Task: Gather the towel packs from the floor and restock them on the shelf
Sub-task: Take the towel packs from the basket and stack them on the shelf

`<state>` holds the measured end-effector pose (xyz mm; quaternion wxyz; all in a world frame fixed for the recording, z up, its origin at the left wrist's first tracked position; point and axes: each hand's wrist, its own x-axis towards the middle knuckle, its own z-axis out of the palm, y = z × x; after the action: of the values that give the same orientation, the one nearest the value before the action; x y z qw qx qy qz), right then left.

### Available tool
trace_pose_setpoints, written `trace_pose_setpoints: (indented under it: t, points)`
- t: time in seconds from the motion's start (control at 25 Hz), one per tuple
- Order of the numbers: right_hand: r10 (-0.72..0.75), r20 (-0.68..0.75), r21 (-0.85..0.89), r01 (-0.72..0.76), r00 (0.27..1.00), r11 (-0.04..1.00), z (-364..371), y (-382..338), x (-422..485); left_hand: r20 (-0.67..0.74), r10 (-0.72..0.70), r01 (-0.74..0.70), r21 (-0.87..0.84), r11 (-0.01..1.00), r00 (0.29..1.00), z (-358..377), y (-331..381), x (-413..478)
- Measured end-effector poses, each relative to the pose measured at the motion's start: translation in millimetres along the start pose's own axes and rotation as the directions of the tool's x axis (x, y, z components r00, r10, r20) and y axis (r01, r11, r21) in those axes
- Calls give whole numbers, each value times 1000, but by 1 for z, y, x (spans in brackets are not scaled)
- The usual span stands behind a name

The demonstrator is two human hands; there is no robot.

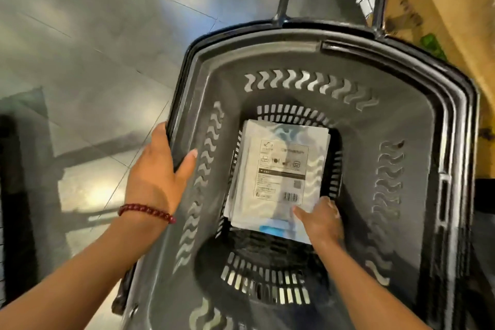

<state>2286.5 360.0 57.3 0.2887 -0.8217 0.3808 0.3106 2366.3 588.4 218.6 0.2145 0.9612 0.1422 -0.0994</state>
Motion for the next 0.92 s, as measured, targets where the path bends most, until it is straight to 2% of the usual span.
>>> trace_pose_setpoints:
  t: [0.16,0.28,0.4,0.48,0.56,0.64,0.72,0.76,0.8,0.84,0.92]
  points:
    - [44,-71,106,-37,996,994,6,-7,0,-35,-18,20,41,999,999,4,-4,1]
    - [45,-124,59,-37,991,998,2,-10,-11,-32,-6,7,22,1000,999,4,-4,-2]
    - [-146,-264,-33,142,953,989,-6,-7,-25,-21,20,-19,26,999,1000,2,-4,-3]
    - [-250,-344,33,277,905,960,-19,-9,-38,-16,28,-28,25,999,999,1,-3,-3]
    - [-232,-404,145,312,885,939,-34,-19,-57,-16,28,-28,24,999,999,1,-2,-4]
    - [-290,-526,133,414,799,901,-44,-30,-78,-19,32,-31,29,999,999,-1,0,-5]
    - [-443,-614,-3,560,653,829,-41,-36,-93,-21,32,-32,14,999,999,-1,0,-6]
    - [-537,-605,-114,603,588,789,-34,-36,-95,-25,34,-33,4,999,999,-1,0,-5]
    - [-620,-543,-231,609,566,759,-24,-36,-95,-28,36,-36,-4,999,999,0,-1,-4]
    - [-678,-448,-342,589,582,732,-14,-34,-91,-30,40,-41,-7,999,999,1,-2,-4]
    - [-689,-242,-479,533,683,697,8,-33,-84,-36,43,-43,-7,999,998,3,-5,-2]
